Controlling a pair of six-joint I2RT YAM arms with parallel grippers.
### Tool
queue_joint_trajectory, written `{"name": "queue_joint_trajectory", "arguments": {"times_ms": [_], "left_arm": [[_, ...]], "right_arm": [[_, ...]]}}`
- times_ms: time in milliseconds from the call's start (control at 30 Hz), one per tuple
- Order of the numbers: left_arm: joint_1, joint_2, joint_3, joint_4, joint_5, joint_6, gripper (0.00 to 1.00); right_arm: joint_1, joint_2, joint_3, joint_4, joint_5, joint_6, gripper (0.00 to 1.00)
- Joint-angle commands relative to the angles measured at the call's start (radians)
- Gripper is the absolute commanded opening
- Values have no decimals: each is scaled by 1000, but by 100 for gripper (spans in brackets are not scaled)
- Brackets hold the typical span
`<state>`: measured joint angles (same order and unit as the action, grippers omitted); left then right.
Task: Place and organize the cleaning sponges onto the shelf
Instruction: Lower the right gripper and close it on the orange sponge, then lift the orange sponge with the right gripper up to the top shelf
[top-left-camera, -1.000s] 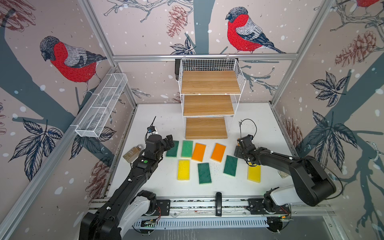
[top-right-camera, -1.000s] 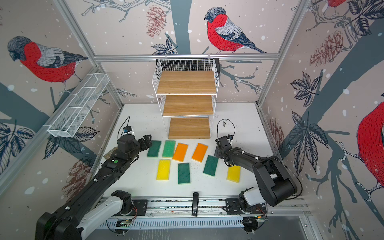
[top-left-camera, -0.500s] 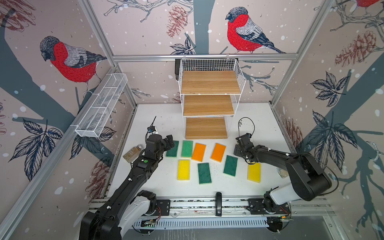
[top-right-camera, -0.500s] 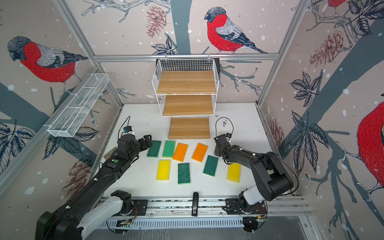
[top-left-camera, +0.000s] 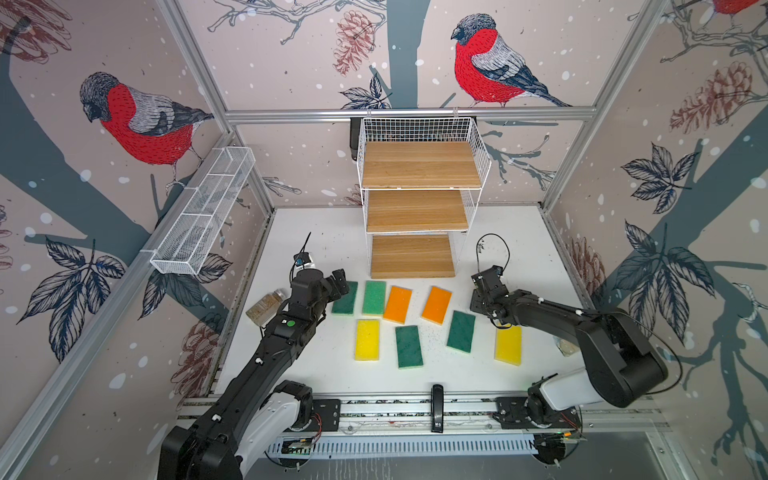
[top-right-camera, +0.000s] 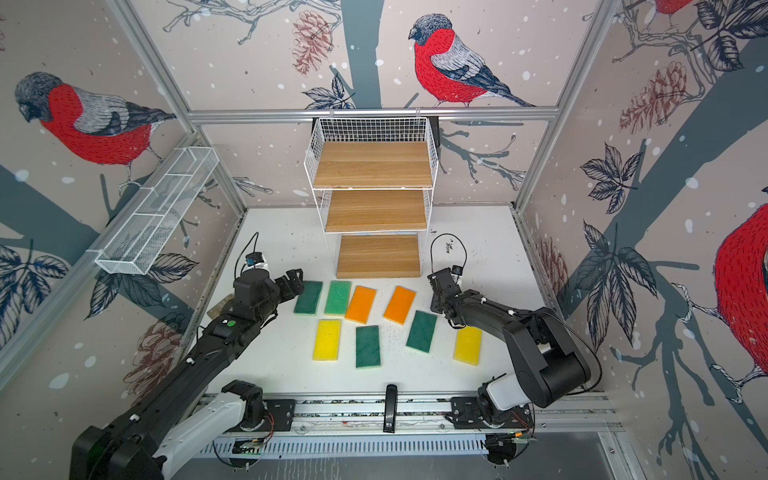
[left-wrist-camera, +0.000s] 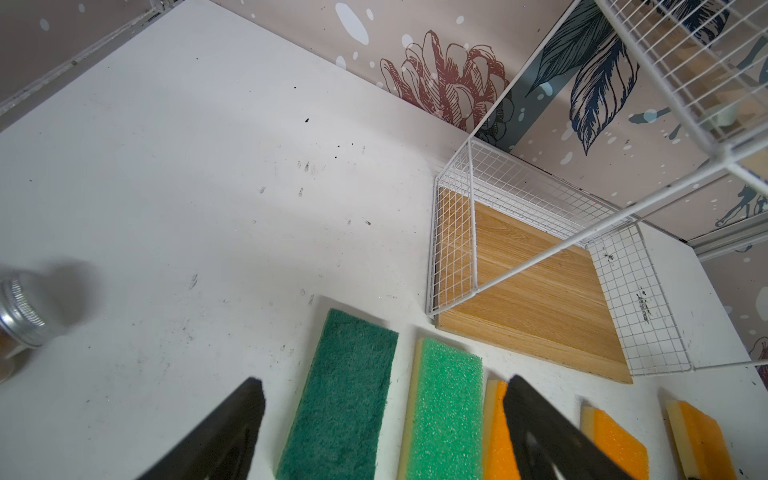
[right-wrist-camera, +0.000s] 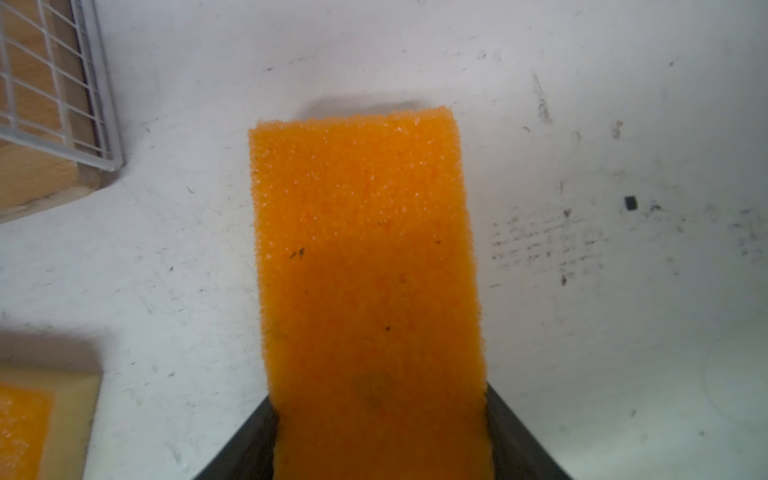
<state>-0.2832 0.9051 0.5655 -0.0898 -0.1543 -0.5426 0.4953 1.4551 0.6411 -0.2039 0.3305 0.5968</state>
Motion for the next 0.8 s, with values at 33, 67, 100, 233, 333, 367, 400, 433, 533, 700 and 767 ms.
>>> {"name": "queue_joint_trajectory", "arguments": {"times_ms": [33,67,100,233,333,367,400,433,533,700,767], "left_arm": [[1,2,10,-2,12,5,90],[0,2,11,-2,13,5,91],[1,1,12,-2,15,5,90],[1,2,25,-13,22,0,90],[1,4,52,-56,31,-5,90],[0,4,60,-66,36,-4,90],[0,-1,64,-70,38,-4,90],[1,-7,64,-73,38,-5,90],[1,-28,66,-73,41,-10,90],[1,-53,82,-99,39,-17,90],[0,-65,85,-109,34,-16,90]], "right_arm": [[14,-50,1,-38,22,-17,65],[19,-64,5,-46,26,-17,65],[26,-78,8,-54,27,-18,65],[61,-144,29,-110,33,-17,65],[113,-197,52,-161,65,-5,66],[127,-240,63,-177,76,-1,66],[138,-259,71,-188,83,4,66],[150,-281,81,-202,92,7,66],[182,-337,112,-239,123,18,67],[253,-414,205,-329,154,15,67],[296,-447,244,-344,183,12,67]]}}
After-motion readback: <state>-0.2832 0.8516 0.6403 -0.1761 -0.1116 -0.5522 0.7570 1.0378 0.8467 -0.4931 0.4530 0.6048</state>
